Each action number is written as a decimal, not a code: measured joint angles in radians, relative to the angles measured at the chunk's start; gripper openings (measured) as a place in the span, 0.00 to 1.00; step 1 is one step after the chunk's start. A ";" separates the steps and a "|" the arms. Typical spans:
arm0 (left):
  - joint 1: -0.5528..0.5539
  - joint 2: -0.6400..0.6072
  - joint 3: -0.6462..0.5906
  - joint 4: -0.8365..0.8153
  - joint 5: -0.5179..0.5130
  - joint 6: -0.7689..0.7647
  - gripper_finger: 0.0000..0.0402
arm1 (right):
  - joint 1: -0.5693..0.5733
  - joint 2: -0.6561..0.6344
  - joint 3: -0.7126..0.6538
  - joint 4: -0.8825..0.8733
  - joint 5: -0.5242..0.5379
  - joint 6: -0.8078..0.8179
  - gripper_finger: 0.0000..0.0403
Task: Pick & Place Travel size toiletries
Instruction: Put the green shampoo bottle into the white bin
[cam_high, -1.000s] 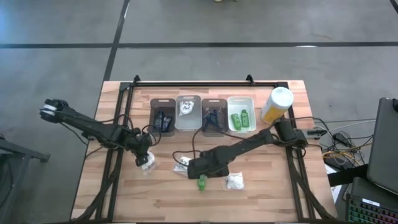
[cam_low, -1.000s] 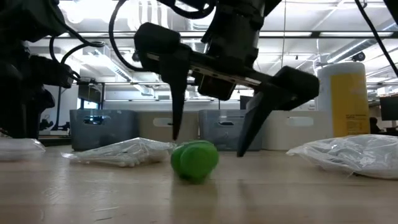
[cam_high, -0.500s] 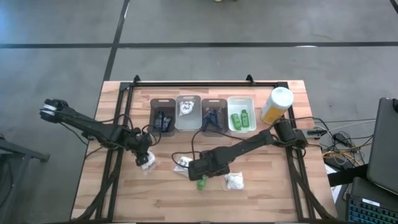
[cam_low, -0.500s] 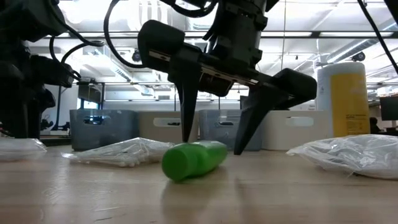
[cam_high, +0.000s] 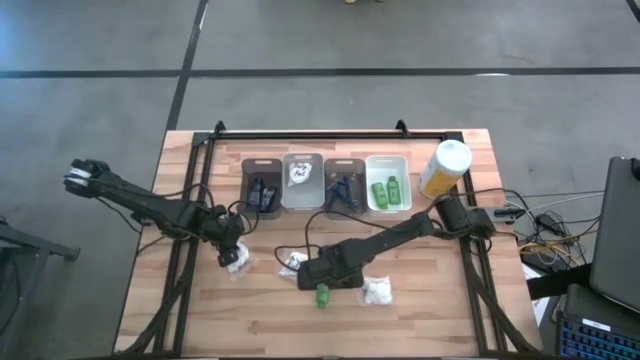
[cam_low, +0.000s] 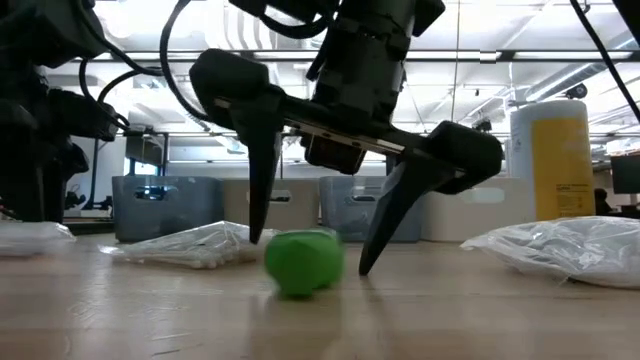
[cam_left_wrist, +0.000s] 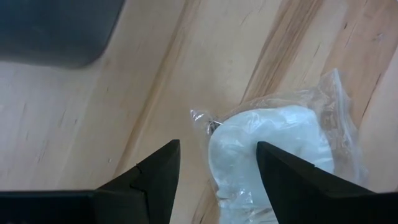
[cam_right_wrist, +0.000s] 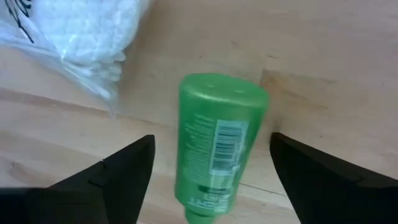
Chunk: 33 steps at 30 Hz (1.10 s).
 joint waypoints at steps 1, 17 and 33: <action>0.000 -0.001 0.000 -0.002 0.000 0.000 0.54 | 0.000 0.001 0.006 -0.011 0.001 0.000 0.78; 0.000 -0.006 -0.002 0.001 -0.012 0.000 0.54 | 0.005 0.000 0.039 -0.157 0.017 -0.186 0.30; 0.003 -0.025 0.014 0.033 -0.077 -0.052 0.54 | -0.178 -0.350 0.004 -0.529 0.206 -0.403 0.27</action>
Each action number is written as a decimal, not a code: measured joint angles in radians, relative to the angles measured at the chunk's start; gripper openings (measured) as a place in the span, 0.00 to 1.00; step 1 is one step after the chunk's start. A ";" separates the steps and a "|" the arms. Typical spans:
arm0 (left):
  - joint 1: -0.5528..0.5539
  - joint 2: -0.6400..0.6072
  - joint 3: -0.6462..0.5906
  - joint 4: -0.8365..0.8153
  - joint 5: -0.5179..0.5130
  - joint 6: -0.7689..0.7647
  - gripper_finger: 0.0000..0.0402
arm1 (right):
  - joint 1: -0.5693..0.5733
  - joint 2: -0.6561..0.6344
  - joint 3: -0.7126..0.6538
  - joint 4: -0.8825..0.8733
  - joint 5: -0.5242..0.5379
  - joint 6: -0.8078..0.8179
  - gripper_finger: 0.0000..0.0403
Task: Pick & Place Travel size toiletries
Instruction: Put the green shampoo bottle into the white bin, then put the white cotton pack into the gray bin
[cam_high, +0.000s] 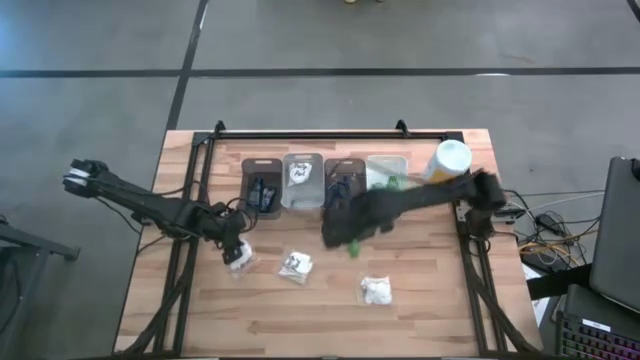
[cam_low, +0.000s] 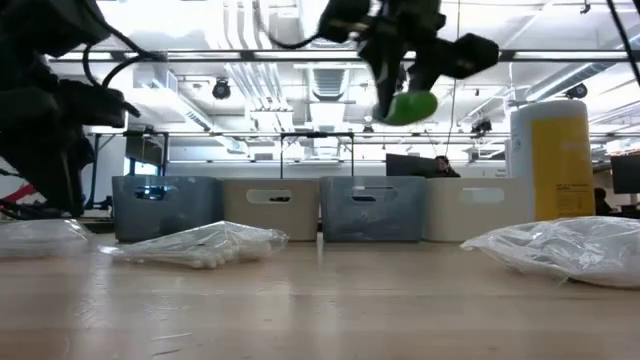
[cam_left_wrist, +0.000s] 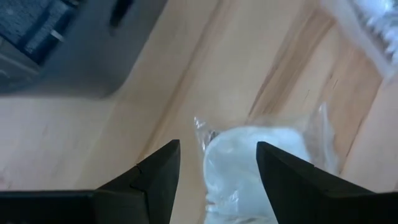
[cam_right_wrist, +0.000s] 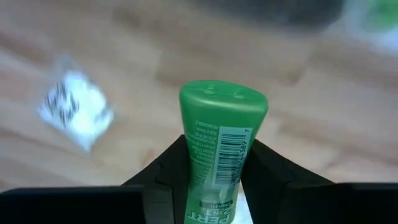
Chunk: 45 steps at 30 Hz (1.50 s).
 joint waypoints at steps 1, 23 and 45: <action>0.000 -0.005 0.003 0.001 -0.009 -0.007 0.54 | -0.029 -0.038 -0.017 -0.016 0.007 -0.020 0.27; 0.001 -0.035 0.029 0.003 -0.033 -0.260 0.54 | -0.560 -0.282 -0.494 0.199 0.048 -0.490 0.47; -0.002 -0.035 0.035 0.004 0.235 0.076 0.54 | -0.432 -0.313 -0.443 0.207 0.115 -0.620 0.84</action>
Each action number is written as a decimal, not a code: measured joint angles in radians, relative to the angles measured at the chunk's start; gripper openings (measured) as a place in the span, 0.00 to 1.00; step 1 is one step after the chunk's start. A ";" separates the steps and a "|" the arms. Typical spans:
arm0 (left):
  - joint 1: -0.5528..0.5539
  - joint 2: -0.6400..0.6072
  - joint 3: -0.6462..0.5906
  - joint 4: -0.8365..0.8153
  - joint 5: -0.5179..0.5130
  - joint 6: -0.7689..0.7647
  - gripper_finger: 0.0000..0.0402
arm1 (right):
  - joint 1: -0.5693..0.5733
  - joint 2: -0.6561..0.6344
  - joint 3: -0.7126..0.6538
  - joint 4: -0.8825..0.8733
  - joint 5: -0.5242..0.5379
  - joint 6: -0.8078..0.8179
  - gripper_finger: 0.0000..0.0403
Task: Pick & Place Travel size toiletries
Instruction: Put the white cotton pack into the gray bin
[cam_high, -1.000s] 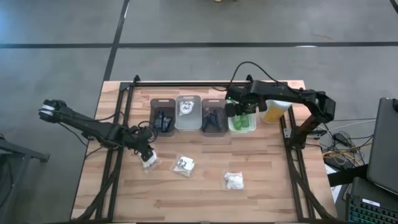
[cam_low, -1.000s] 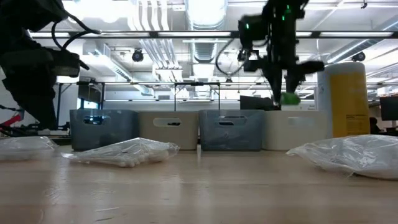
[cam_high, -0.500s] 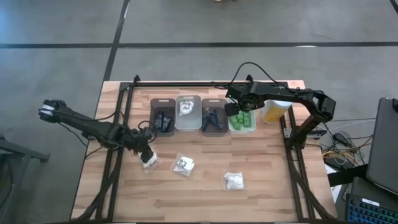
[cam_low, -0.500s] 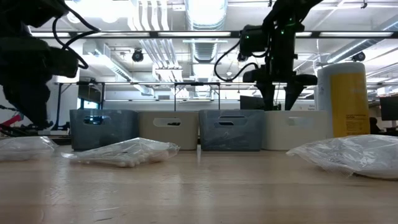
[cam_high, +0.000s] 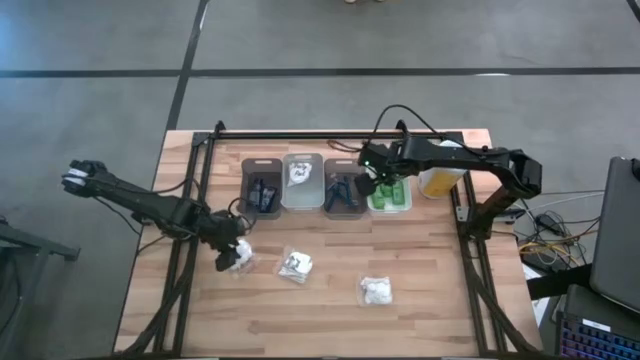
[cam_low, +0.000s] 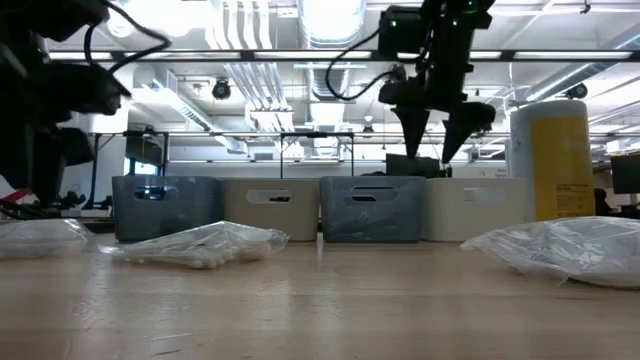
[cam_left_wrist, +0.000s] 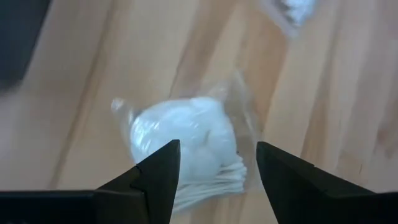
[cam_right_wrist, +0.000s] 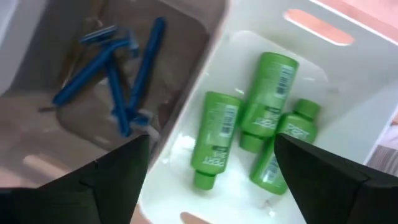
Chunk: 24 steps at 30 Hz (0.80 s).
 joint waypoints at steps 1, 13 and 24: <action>0.000 0.000 0.005 0.003 0.000 0.062 0.54 | 0.014 0.000 0.004 0.001 0.005 -0.007 0.85; 0.002 0.103 0.024 0.259 0.037 0.617 0.54 | 0.113 0.000 0.048 0.009 0.016 0.013 0.83; 0.004 0.334 0.099 0.218 0.097 0.708 0.54 | 0.138 0.000 0.047 0.006 0.016 0.052 0.85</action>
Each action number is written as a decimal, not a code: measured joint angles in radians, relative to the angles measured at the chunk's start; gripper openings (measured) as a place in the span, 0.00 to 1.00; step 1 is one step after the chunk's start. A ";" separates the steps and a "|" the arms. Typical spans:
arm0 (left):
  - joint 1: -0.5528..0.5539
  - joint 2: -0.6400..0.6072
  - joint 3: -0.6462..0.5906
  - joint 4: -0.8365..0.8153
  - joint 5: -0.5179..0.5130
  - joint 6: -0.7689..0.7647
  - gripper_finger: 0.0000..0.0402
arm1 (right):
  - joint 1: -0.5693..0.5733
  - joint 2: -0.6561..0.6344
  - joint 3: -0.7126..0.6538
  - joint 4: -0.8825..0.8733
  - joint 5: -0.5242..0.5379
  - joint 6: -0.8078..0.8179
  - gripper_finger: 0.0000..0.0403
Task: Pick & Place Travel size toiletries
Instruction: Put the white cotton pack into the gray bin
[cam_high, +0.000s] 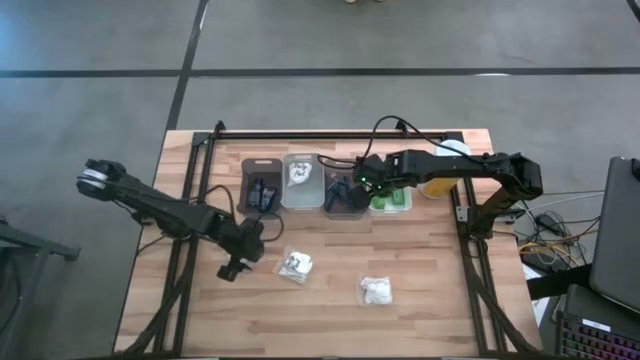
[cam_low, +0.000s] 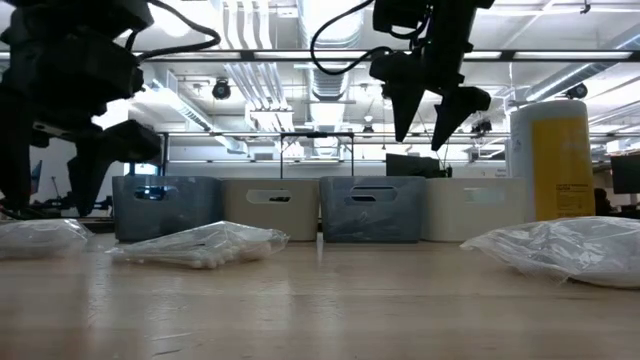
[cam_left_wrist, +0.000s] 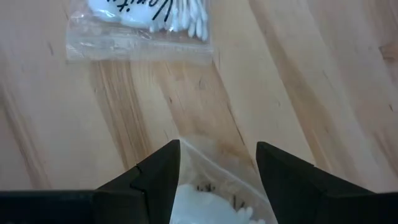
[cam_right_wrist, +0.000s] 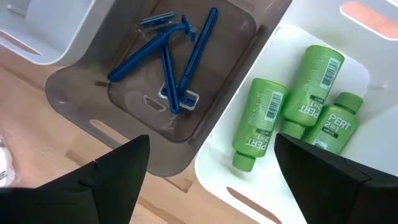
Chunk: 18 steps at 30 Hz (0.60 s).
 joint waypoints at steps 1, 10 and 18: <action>0.000 0.007 0.011 -0.011 0.000 0.000 0.54 | 0.000 0.000 0.000 0.000 0.000 -0.001 0.85; 0.020 0.071 0.010 -0.028 0.016 0.076 0.54 | 0.000 0.000 0.000 0.002 0.000 -0.019 0.85; 0.065 0.155 0.068 -0.028 0.012 0.080 0.54 | 0.013 0.000 -0.002 0.003 0.000 -0.022 0.82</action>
